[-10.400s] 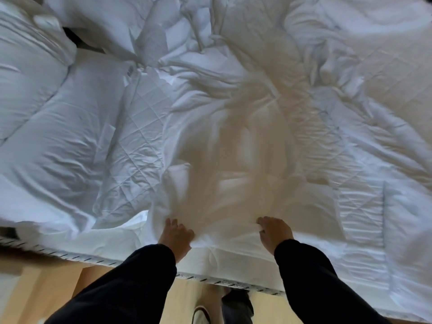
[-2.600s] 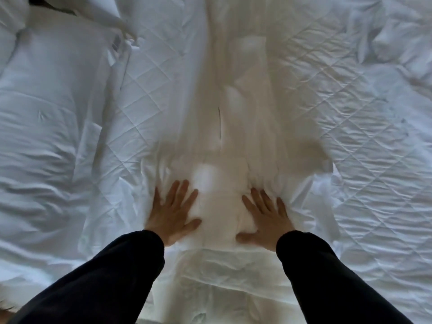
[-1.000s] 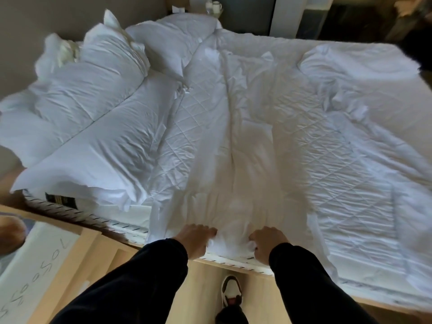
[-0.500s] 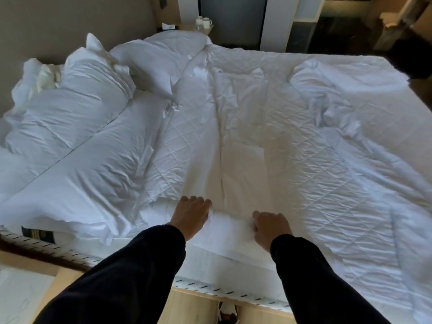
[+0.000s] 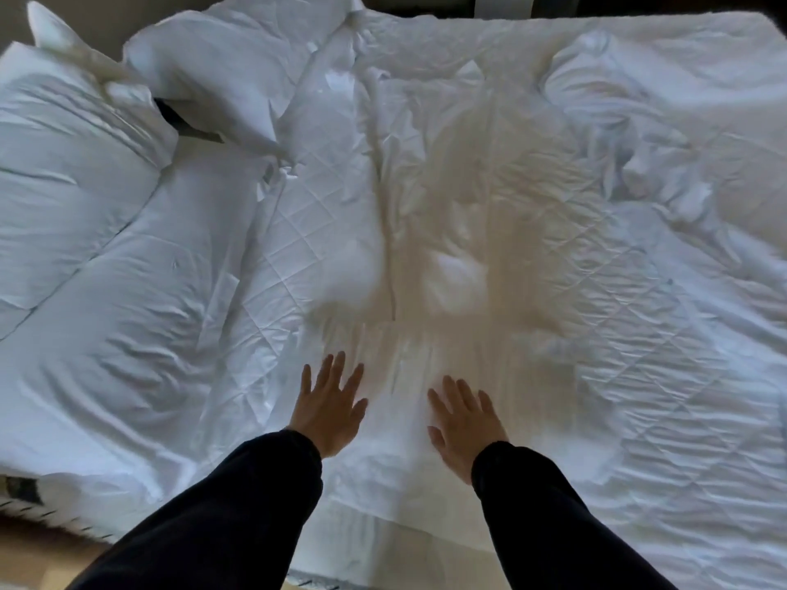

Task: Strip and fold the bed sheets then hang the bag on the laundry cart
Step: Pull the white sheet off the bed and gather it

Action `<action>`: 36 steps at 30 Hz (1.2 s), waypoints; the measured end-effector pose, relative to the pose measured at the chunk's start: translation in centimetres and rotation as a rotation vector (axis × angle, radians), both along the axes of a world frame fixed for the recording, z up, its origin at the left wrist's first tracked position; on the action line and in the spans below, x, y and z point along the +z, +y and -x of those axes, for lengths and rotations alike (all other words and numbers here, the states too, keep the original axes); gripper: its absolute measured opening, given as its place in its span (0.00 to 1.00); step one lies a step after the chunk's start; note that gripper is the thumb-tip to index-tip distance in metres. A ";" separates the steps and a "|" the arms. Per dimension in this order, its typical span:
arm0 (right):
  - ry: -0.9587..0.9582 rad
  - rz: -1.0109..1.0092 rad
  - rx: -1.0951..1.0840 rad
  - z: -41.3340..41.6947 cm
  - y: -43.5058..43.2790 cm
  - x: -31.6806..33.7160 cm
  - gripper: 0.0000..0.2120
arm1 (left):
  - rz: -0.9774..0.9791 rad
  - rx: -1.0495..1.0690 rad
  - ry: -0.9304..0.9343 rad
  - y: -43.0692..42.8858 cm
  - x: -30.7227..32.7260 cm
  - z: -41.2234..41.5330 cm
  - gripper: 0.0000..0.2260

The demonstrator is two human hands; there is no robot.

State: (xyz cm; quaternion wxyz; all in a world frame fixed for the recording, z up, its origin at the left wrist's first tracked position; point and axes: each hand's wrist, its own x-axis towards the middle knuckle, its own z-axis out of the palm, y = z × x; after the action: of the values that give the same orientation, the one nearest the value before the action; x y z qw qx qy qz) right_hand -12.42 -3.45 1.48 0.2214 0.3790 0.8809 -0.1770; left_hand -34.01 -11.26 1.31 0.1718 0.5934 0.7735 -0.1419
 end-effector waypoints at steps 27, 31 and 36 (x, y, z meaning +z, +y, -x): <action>0.180 -0.312 -0.277 4.7 4.4 -17.4 0.35 | -0.229 -0.107 0.039 7.1 -17.4 1.0 0.33; 0.207 -0.337 -0.272 4.8 4.5 -18.0 0.35 | -0.242 -0.088 0.014 7.2 -18.5 1.1 0.34; 0.190 -0.345 -0.258 4.7 4.1 -16.4 0.36 | -0.248 -0.091 0.020 6.7 -17.4 1.2 0.34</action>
State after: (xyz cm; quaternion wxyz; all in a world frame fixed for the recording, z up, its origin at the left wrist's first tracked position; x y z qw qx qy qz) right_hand -17.10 0.64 -14.95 0.0452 0.5022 0.8593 -0.0855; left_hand -35.20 -4.52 -16.09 0.0826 0.6433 0.7589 -0.0587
